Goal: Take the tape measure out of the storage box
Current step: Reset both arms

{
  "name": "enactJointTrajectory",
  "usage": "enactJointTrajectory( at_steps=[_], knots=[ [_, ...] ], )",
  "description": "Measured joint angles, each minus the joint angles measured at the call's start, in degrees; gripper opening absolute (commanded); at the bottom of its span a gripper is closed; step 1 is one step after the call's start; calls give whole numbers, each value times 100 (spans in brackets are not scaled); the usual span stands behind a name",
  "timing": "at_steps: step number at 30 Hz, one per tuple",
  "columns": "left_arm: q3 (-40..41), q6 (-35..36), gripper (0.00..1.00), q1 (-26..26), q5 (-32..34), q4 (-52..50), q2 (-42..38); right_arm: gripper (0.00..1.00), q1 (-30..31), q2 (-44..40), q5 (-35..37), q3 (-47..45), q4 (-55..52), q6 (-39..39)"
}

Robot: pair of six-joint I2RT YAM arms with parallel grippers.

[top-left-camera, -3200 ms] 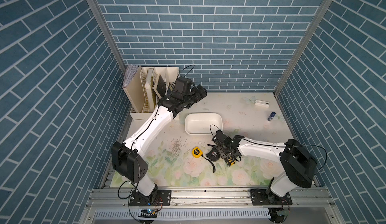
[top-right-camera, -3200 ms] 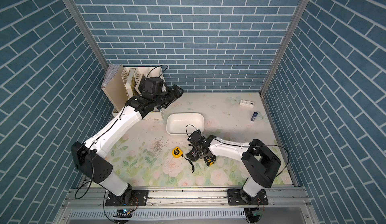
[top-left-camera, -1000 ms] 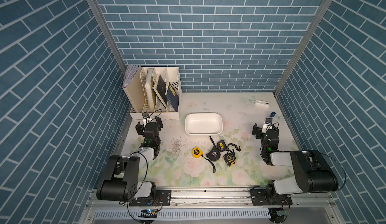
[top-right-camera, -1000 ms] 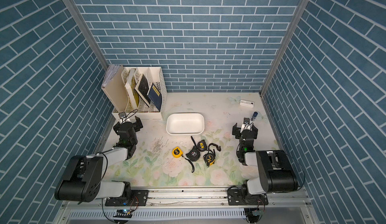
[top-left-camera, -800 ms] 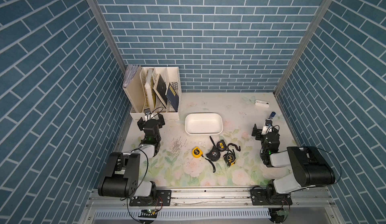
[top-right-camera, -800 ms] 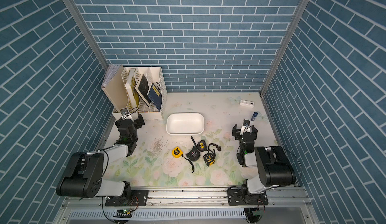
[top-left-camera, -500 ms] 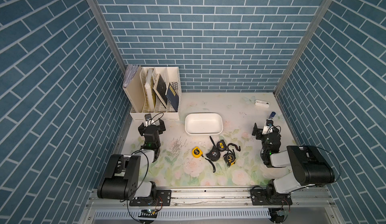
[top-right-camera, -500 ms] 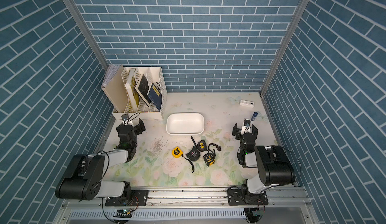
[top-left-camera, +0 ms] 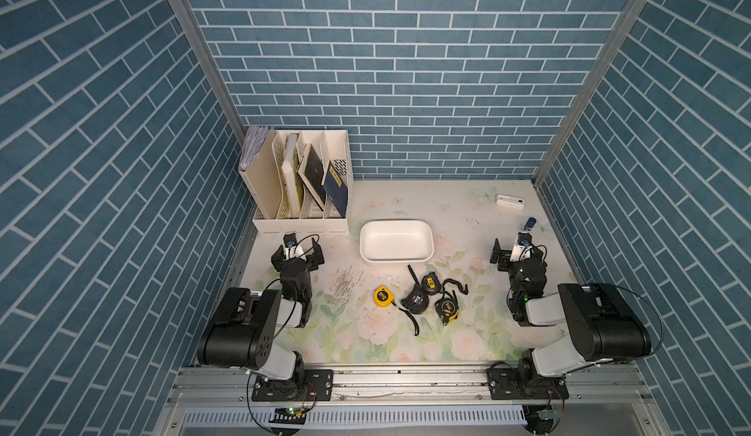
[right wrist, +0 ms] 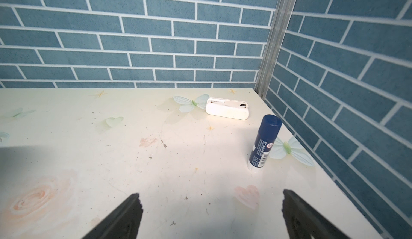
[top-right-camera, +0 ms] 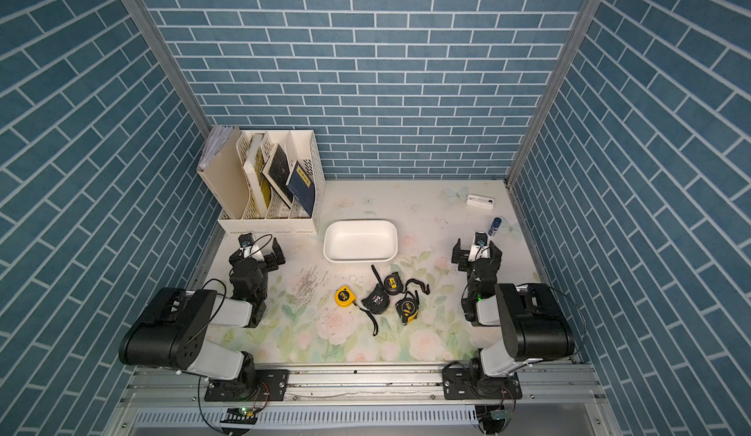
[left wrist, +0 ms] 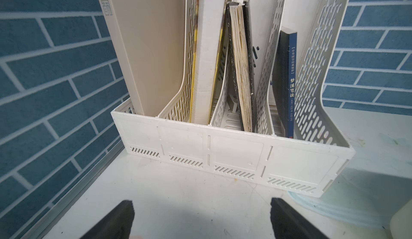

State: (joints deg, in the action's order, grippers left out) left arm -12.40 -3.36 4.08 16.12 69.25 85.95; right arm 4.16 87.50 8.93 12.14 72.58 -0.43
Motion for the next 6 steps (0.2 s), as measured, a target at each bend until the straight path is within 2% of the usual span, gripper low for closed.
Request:
enactJointTrajectory(
  at_steps=[6],
  knots=[
    [0, 0, 100, -9, -57, 57, 0, 100, 0, 0, -4, 0, -2, 0]
  ],
)
